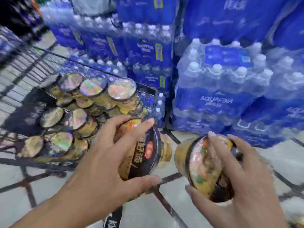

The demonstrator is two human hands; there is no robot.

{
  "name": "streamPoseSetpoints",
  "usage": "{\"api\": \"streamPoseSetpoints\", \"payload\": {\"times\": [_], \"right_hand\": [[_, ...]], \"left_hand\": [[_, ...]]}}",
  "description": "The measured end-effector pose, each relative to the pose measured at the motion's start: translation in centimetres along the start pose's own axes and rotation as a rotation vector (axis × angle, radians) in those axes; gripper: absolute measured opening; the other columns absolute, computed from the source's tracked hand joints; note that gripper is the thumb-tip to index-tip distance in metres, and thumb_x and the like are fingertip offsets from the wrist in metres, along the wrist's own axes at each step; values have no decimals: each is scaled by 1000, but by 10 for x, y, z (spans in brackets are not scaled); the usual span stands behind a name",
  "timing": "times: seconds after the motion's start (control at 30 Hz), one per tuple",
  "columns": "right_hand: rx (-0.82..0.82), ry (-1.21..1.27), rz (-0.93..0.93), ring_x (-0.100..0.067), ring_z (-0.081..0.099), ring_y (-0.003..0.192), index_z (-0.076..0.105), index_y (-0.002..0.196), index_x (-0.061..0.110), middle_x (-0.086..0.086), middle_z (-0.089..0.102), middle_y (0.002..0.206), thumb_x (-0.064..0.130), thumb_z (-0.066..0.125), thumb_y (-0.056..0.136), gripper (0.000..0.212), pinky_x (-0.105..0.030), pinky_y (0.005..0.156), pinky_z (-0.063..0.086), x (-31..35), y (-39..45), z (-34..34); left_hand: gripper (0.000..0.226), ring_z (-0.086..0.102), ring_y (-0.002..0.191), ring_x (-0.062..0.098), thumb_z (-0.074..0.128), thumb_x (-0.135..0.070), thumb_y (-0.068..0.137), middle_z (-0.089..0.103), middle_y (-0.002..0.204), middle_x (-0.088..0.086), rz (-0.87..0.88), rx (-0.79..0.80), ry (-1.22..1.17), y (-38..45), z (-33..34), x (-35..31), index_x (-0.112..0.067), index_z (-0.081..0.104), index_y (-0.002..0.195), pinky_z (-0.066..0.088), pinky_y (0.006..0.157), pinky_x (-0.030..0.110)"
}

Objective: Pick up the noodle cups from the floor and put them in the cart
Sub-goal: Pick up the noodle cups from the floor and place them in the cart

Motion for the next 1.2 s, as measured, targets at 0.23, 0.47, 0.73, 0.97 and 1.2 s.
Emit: {"api": "streamPoseSetpoints", "payload": {"times": [0.23, 0.47, 0.73, 0.97, 1.2], "right_hand": [[-26, 50, -249, -47, 57, 113, 59, 144, 33, -14, 54, 147, 76, 72, 53, 101, -47, 105, 37, 175, 82, 98], [180, 58, -311, -41, 50, 126, 53, 150, 38, -3, 43, 157, 77, 69, 62, 98, -43, 111, 31, 272, 132, 205], [301, 1, -374, -33, 38, 140, 48, 148, 39, -3, 31, 162, 74, 63, 71, 85, -56, 112, 41, 341, 172, 274], [386, -125, -406, -37, 16, 153, 34, 159, 33, -9, 19, 170, 60, 63, 86, 84, -55, 124, 28, 381, 207, 348], [426, -131, -441, -31, -7, 161, 25, 164, 31, -7, 0, 176, 63, 62, 93, 86, -53, 130, 8, 366, 196, 355]], "left_hand": [[97, 43, 135, -6, 82, -69, 59, 28, 150, -33, -157, -116, -56, -3, -121, 159, -74, 33, 143, 42, 99, 31], [95, 37, 123, -20, 83, -78, 57, 31, 138, -35, -321, -125, 41, 1, -219, 311, -73, 36, 140, 44, 93, 34], [102, 40, 134, 13, 80, -72, 68, 25, 153, -15, -364, 81, 184, 47, -212, 424, -59, 27, 154, 38, 101, 31], [105, 39, 141, 23, 85, -60, 74, 21, 161, 1, -262, 151, 247, 105, -179, 487, -45, 27, 161, 34, 107, 26], [108, 32, 151, 27, 86, -52, 74, 10, 170, -2, -265, 259, 308, 97, -187, 496, -51, 21, 160, 31, 116, 32]]}}
Point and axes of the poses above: each hand's wrist, its own y-axis towards the middle knuckle, its own z-axis out of the palm, x = y × z, the point moved 1 cm from there along y, towards the middle knuckle
